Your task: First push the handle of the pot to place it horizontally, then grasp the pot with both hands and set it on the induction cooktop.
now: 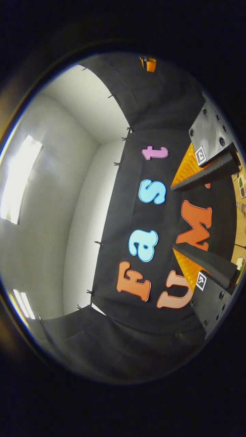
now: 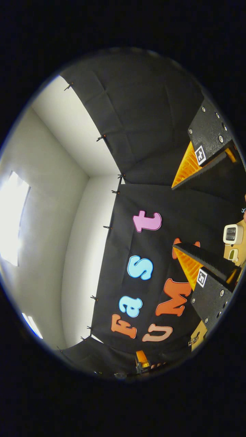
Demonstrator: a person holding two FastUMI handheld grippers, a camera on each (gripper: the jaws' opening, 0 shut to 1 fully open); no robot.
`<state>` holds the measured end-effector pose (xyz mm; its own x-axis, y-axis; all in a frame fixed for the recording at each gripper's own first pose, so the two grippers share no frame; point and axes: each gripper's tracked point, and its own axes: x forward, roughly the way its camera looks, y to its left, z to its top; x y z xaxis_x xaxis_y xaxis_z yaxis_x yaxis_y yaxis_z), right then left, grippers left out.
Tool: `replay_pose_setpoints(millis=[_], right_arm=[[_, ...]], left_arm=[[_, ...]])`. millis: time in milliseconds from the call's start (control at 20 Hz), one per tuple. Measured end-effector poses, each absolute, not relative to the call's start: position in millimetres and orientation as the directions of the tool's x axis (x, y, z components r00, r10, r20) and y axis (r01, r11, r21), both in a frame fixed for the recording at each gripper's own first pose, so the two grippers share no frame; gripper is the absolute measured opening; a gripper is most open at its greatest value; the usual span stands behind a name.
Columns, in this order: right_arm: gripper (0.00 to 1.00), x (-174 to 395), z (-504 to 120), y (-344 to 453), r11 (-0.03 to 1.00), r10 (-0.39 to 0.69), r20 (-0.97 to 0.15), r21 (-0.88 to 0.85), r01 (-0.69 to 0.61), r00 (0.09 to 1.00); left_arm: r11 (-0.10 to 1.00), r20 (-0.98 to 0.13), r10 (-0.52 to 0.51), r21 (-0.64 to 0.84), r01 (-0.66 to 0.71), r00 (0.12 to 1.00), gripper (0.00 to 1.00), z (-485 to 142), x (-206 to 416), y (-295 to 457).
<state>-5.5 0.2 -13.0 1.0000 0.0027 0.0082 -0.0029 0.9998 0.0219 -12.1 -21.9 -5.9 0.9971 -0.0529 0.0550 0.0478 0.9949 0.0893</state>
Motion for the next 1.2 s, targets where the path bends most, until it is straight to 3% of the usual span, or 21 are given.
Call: replay_pose_setpoints(millis=[300, 350, 550, 650, 700, 750, 900, 1200], right_arm=[[0.91, -11.9, -47.2, -7.6, 1.000, 0.019, -0.012, 0.021, -0.019, 1.000], [0.94, -13.4, -54.5, -10.7, 1.000, 0.021, -0.015, 0.018, -0.021, 1.000], [0.94, -19.8, -87.7, -22.4, 0.999, 0.036, -0.037, -0.011, -0.036, 0.999], [0.94, -21.8, -105.8, -28.4, 0.999, 0.042, -0.052, -0.015, -0.043, 0.998], [0.94, -22.4, -116.0, -30.7, 0.999, 0.047, -0.065, -0.006, -0.047, 0.997], [0.94, -24.5, -128.7, -33.2, 0.999, 0.054, -0.088, 0.014, -0.053, 0.995], [0.94, -28.8, -157.3, -39.9, 0.996, 0.078, -0.126, 0.060, -0.070, 0.989], [0.94, -30.5, -201.6, -53.8, 0.988, 0.124, -0.171, 0.108, -0.106, 0.977]], left_arm=[[0.992, -0.157, -0.050, 0.107, 0.068, 0.986, 0.96, -102.2, -18.9, -46.0], [0.992, -0.208, -0.047, 0.106, 0.070, 0.977, 0.96, -121.9, -21.4, -49.6], [0.994, -0.448, -0.057, 0.055, 0.092, 0.892, 0.80, -207.7, -51.4, -64.8], [0.998, -0.584, -0.028, 0.032, 0.057, 0.811, 0.55, -252.2, -79.8, -65.6], [0.999, -0.655, -0.010, 0.025, 0.035, 0.756, 0.23, -277.3, -94.3, -65.6], [1.000, -0.719, 0.004, 0.015, 0.010, 0.695, 0.16, -302.9, -112.3, -66.5], [0.998, -0.865, 0.051, 0.025, -0.058, 0.499, 0.13, -360.4, -178.3, -72.4], [0.980, -0.979, 0.105, 0.072, -0.187, 0.177, 0.08, -436.8, -288.4, -85.2]])
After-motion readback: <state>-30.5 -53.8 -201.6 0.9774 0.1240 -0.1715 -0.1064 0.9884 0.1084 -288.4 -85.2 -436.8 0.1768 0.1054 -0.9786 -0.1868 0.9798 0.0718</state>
